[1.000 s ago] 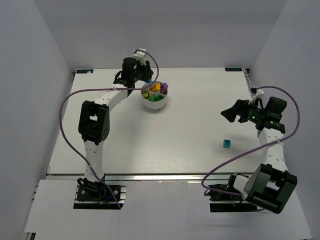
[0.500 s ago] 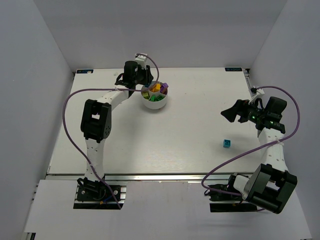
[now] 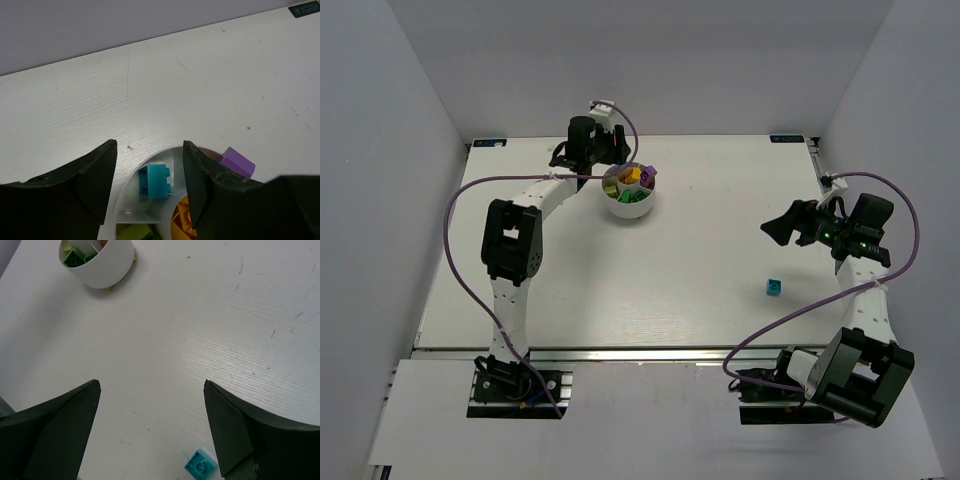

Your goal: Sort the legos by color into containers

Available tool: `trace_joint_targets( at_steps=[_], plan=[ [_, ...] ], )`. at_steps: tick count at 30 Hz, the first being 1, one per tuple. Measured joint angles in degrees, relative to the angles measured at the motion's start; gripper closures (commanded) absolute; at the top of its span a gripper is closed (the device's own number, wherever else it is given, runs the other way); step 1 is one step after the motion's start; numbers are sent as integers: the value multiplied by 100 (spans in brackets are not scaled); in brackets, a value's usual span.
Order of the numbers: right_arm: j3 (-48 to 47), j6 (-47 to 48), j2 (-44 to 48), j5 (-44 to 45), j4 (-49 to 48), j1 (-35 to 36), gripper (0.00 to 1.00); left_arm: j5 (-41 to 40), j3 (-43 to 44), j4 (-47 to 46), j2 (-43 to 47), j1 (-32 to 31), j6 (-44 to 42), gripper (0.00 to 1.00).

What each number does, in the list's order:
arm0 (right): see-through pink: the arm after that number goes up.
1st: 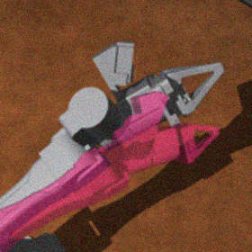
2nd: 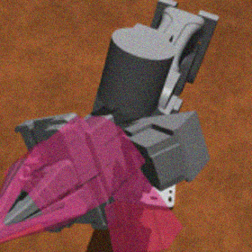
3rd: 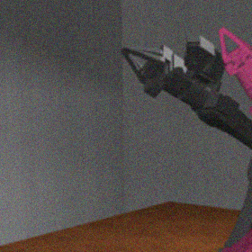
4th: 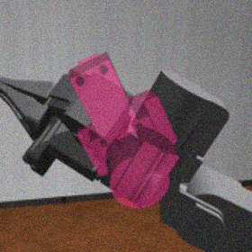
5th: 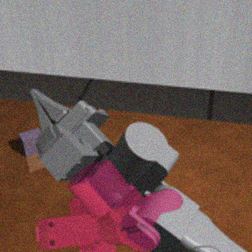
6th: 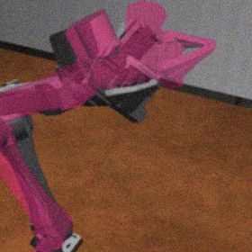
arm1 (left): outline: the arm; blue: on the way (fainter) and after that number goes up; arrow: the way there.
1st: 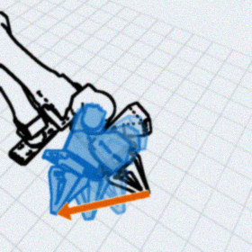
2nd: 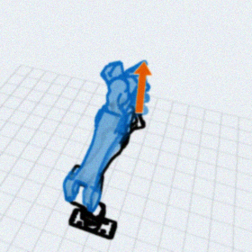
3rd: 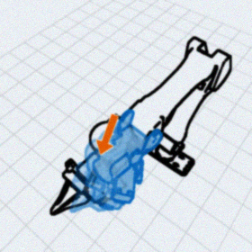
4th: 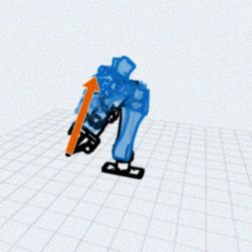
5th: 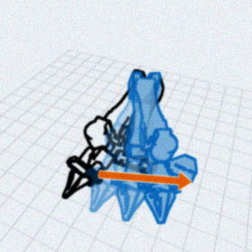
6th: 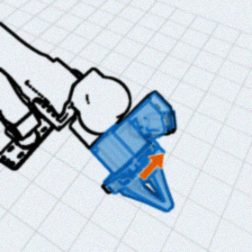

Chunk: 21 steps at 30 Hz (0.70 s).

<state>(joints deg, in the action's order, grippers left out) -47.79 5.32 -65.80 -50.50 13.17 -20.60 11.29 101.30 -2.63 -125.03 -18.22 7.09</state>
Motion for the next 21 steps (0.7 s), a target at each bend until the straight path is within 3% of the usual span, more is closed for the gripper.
trace_joint_targets(
  at_steps=[2, 4, 5, 6, 7, 8, 9, 10, 12, 13, 14, 16, 21],
  plan=[
    [15, 164, 2, -109, -2, 0, 15, -92, 0, 2, 42, 0, 31, 38],
    [76, 542, 7, -306, 26, 2, 23, -245, -127, -55, 190, 0, 101, 59],
    [101, 807, 7, -439, 96, 11, 33, -334, -229, -50, 313, 0, 166, 73],
    [116, 1209, -4, -564, 225, 11, 38, -481, -424, -72, 540, 0, 245, 95],
    [114, 1676, -22, -691, 426, 28, 45, -590, -651, -87, 820, 0, 328, 100],
    [92, 2153, -59, -737, 675, 61, 58, -658, -922, -70, 1132, 0, 376, 100],
    [50, 2581, -122, -739, 909, 92, 63, -658, -1207, -22, 1537, 0, 439, 100],
    [-26, 2964, -212, -697, 1152, 127, 68, -656, -1464, -39, 1932, 2, 492, 89],
    [-192, 3445, -396, -404, 1491, 201, 59, -442, -2022, 48, 2898, 26, 592, 55],
    [-304, 3574, -487, -138, 1628, 238, 51, -310, -2212, 66, 3311, 26, 632, 29],
    [-420, 3646, -575, 160, 1727, 267, 39, -181, -2507, -7, 3816, 17, 693, 21],
    [-660, 3635, -739, 717, 1886, 308, 32, 61, -3119, -24, 4800, -20, 846, 12],
    [-866, 3018, -890, 1775, 2109, 415, 30, 542, -4723, 66, 6719, -33, 1141, 9]
  ],
)
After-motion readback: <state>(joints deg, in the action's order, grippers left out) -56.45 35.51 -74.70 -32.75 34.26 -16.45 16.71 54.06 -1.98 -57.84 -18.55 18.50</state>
